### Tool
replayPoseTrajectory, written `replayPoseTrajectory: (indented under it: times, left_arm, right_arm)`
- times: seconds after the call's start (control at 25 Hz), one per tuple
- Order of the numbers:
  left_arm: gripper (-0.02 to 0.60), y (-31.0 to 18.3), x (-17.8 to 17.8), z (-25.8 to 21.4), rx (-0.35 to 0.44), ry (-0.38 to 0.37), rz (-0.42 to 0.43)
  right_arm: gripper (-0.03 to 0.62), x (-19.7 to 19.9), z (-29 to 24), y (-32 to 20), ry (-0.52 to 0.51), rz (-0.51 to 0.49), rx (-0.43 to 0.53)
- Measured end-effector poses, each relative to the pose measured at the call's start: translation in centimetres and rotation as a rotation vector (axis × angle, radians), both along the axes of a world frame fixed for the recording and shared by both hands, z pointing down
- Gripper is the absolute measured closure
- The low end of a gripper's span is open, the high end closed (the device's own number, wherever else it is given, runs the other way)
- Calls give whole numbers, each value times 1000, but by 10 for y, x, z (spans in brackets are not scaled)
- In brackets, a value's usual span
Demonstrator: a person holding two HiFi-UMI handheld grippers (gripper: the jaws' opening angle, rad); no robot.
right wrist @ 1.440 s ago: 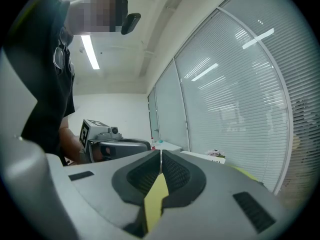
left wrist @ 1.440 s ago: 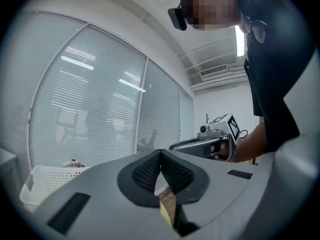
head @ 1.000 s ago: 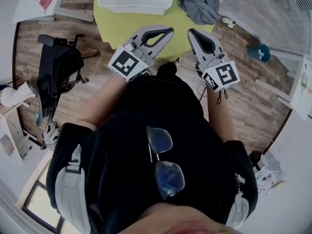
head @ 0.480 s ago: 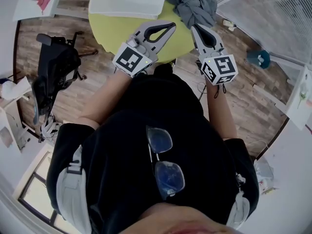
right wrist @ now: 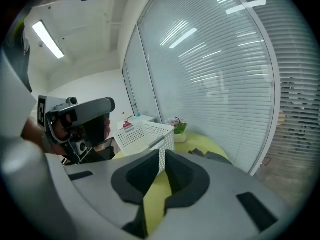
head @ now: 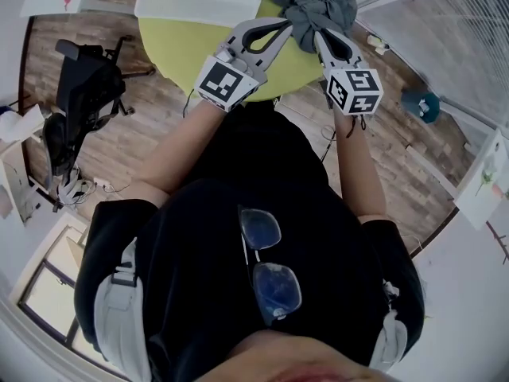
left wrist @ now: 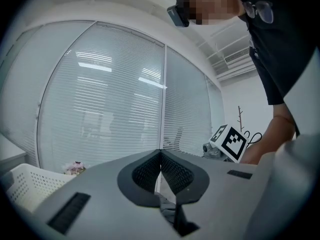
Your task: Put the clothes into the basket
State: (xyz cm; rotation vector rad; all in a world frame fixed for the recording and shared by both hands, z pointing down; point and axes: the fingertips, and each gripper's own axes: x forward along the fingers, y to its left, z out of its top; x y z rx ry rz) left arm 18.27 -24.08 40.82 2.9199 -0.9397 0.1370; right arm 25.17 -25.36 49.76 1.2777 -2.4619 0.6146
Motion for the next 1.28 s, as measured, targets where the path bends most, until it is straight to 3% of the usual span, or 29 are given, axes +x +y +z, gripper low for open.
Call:
replayPoseTrajectory:
  times: [0.24, 0.76, 1.28]
  left_arm:
    - [571, -23, 12, 19, -20, 19, -42]
    - [572, -64, 30, 71, -48, 30, -87]
    - [572, -90, 36, 100, -115, 38, -88]
  right_arm:
    - [546, 16, 35, -36, 33, 37, -67]
    - [344, 26, 142, -83, 90, 116, -351]
    - [213, 28, 221, -122, 195, 177, -484]
